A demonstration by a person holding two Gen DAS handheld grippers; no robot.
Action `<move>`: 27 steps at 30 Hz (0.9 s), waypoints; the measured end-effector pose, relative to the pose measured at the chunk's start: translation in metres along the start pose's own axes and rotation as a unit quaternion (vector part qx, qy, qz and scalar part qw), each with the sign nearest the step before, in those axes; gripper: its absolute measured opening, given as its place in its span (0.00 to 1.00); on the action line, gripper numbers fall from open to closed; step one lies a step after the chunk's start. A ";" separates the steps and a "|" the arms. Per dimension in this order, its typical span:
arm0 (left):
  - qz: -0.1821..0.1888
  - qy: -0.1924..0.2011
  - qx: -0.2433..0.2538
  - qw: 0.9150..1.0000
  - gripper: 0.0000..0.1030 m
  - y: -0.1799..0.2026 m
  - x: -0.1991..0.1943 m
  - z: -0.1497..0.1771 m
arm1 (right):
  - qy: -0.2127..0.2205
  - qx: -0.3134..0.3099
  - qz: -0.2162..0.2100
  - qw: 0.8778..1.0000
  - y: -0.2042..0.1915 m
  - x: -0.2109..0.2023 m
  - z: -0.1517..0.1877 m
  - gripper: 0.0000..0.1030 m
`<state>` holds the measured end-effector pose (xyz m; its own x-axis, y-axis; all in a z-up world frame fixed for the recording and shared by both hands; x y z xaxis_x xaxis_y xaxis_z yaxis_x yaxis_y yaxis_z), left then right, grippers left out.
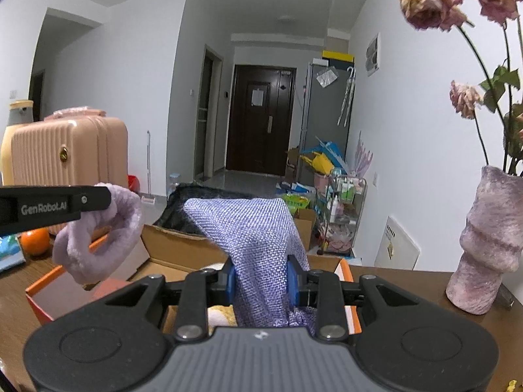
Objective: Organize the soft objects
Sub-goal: 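Lift and carry the purple bag and lavender cloth over the red box with both grippers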
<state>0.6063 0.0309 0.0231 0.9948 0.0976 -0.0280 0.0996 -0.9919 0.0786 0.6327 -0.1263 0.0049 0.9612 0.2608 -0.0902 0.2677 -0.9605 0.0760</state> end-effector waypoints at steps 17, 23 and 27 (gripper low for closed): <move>-0.013 -0.036 0.024 0.999 0.14 0.001 0.028 0.031 | -0.040 0.012 0.013 0.999 0.007 0.033 0.017 0.29; -0.019 -0.039 0.030 0.999 0.14 0.000 0.030 0.035 | -0.040 0.023 0.009 0.999 0.009 0.036 0.019 0.29; -0.018 -0.039 0.031 0.999 0.14 0.001 0.030 0.035 | -0.041 0.024 0.008 0.999 0.010 0.036 0.021 0.29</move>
<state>0.6353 0.0299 -0.0125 0.9859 0.1293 -0.1065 0.1315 -0.9912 0.0136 0.6687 -0.1288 -0.0180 0.9564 0.2379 -0.1696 0.2464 -0.9687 0.0307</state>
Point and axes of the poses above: each gripper's, at about its wrist camera, not at the fingertips, and x roughly the way its jaws point, y to its right, z to its underside, the point moved 7 cm from there along x, roughly the way its jaws point, and after that the axes turned 14 degrees about y, right-handed, at the moved point
